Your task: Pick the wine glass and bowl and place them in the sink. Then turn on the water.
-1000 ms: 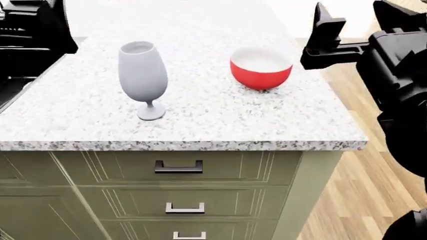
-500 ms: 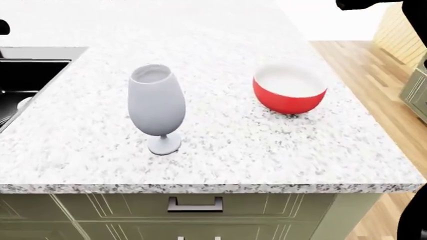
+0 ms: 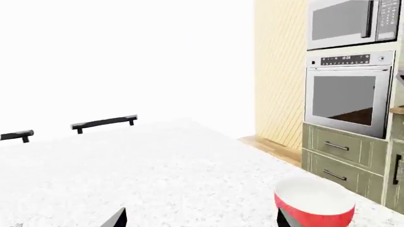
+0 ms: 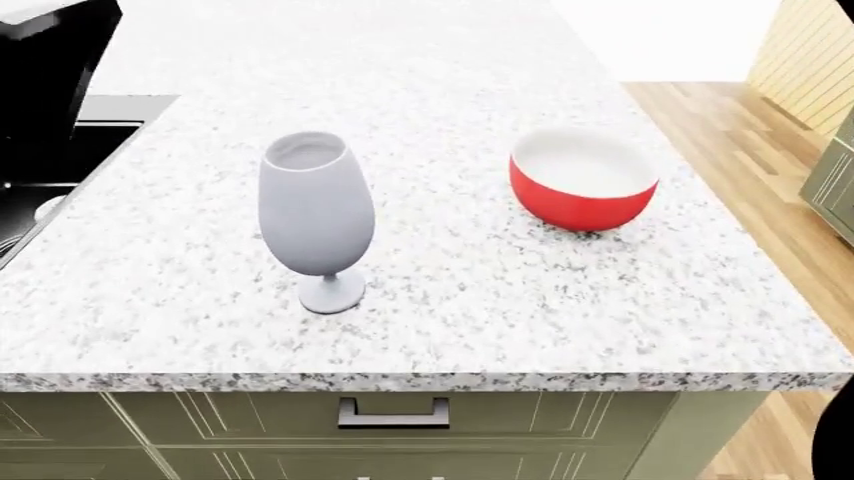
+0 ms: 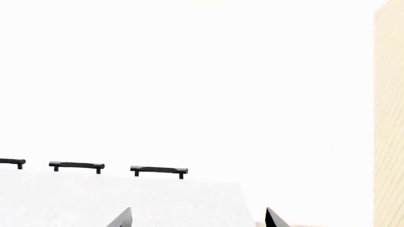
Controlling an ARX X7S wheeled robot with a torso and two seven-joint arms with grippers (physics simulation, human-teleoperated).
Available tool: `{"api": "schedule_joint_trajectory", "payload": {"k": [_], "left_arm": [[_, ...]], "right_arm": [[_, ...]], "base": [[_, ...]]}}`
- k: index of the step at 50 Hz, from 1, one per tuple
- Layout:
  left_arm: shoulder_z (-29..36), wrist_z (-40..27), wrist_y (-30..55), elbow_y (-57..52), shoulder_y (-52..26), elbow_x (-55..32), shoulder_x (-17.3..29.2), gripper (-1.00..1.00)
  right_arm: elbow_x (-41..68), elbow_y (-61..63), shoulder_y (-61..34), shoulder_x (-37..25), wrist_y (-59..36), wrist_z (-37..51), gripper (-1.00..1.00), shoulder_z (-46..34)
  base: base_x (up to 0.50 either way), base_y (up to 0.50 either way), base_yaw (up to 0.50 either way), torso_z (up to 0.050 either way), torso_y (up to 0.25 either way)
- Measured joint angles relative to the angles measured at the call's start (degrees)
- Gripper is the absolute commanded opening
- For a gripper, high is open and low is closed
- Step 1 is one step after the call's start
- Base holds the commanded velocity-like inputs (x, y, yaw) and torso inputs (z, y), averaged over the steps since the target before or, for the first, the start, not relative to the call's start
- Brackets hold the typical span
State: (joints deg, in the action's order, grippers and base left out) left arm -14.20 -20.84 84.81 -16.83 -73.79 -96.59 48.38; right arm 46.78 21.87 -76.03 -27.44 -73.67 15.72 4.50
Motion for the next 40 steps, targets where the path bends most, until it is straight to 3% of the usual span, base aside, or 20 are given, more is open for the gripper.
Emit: {"api": "schedule_joint_trajectory", "payload": {"k": [6,12,25,40], "left_arm": [[2.02,11.36,1.21,-0.25,4.03,4.4,2.5,1.0],[4.18,18.44,1.85,-0.65,7.23,6.11,4.71,1.0],[8.93,26.7,1.8,-2.01,12.22,8.31,8.21,1.0],[17.5,31.89,-0.6,-3.1,14.42,15.71,8.04,1.0]], "right_arm": [[0.8,-0.8,-1.28,-0.63,-1.65,-0.14,1.0,-0.32],[1.51,-1.33,-1.65,-1.25,-2.83,-0.26,1.0,-0.33],[2.42,-1.88,-0.72,-1.83,-3.33,-0.28,1.0,0.07],[3.46,-1.84,-1.03,-1.76,-3.97,0.44,1.0,0.27]], "base": [[0.0,0.0,0.0,0.0,0.0],[0.0,0.0,0.0,0.0,0.0],[0.0,0.0,0.0,0.0,0.0],[0.0,0.0,0.0,0.0,0.0]]}}
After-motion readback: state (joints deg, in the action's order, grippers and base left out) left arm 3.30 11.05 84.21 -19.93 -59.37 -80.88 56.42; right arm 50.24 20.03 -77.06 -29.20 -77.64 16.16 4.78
